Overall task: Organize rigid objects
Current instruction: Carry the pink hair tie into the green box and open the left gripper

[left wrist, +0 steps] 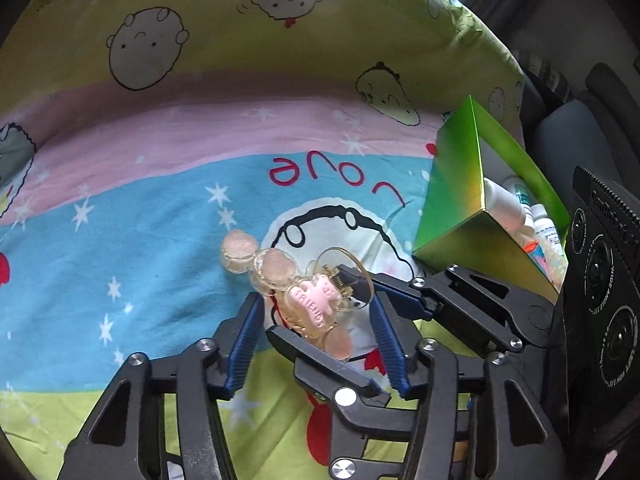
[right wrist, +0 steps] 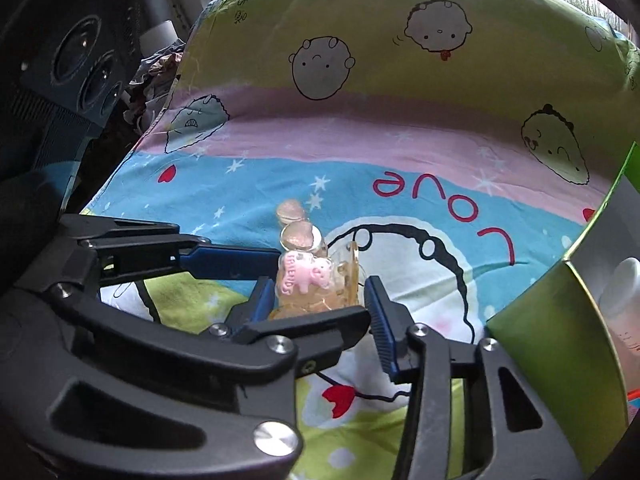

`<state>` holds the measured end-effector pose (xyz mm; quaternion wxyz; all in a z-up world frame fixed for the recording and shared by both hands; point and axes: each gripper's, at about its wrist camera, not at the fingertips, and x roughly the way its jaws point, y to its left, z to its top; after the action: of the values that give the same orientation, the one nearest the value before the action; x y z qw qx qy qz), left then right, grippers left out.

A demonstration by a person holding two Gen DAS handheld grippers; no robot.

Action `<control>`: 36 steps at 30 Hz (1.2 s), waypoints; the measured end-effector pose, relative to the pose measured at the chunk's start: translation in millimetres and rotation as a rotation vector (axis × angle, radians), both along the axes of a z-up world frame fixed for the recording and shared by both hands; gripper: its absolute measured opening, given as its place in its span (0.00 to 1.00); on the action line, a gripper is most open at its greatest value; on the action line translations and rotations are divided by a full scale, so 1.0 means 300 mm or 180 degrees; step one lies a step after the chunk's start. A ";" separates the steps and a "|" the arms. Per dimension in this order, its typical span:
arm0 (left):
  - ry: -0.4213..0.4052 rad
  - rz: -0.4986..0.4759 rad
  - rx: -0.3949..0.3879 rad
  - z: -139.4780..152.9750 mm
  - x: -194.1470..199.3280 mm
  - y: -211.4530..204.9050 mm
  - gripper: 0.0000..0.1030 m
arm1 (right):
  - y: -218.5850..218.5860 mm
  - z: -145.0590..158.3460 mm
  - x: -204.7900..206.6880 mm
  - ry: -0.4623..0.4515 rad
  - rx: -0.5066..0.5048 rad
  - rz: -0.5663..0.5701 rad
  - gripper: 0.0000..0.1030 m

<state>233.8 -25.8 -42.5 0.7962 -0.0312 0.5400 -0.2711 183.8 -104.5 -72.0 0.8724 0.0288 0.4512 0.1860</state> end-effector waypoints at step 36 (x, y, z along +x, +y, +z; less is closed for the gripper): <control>-0.0863 -0.0917 -0.0238 0.368 -0.310 -0.730 0.46 | -0.654 0.340 -0.396 -0.0793 -0.0331 -0.0961 0.41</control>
<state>140.7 -244.8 67.8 0.8129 0.0536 0.4162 -0.4038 65.0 -300.7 29.9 0.9397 0.0278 0.3394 0.0317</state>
